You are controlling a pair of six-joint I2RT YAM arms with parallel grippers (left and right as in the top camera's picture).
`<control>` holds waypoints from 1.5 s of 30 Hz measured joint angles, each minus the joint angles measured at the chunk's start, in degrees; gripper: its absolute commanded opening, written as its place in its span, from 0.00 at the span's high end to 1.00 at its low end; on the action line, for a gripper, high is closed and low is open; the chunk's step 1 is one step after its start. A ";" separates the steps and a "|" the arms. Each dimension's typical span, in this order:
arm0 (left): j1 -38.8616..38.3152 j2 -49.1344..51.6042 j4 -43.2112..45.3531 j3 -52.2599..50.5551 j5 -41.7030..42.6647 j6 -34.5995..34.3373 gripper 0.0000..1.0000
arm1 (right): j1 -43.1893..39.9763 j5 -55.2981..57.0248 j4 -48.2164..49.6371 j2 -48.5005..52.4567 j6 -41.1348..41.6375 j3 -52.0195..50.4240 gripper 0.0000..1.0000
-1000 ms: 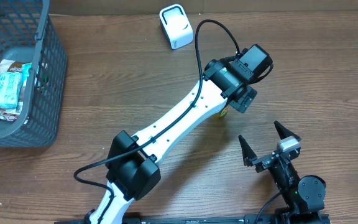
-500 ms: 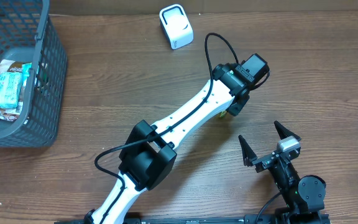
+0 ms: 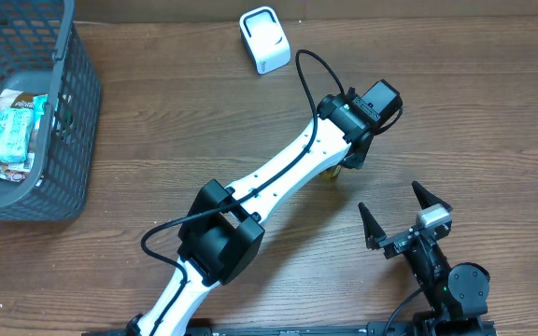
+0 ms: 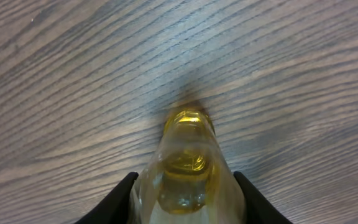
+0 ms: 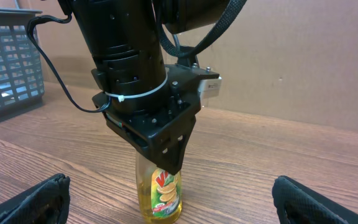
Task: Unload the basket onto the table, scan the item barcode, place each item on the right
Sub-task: 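Lower the Vim bottle upright onto the table and release it, then reach the left gripper into the basket and grasp the green-lidded jar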
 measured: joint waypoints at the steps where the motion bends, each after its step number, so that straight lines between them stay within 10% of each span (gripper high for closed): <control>1: 0.00 0.00 0.00 0.00 0.02 -0.59 0.53 | 0.00 0.00 0.00 0.00 0.00 0.00 0.00; 4: -0.02 0.00 0.02 0.02 0.28 -1.84 0.29 | 0.00 0.02 -0.02 0.00 0.02 0.00 0.00; 18: 0.04 -4.37 -2.60 5.33 1.22 -1.44 0.01 | 0.00 0.02 -0.02 0.00 0.04 0.00 0.00; 30: 6.62 -25.42 -6.58 8.52 -8.63 2.99 0.00 | 0.00 0.02 0.00 0.00 0.00 0.00 0.00; 45: 29.35 -27.52 -12.13 8.52 -19.30 7.91 0.00 | 0.00 0.00 -0.02 0.00 0.00 0.00 0.00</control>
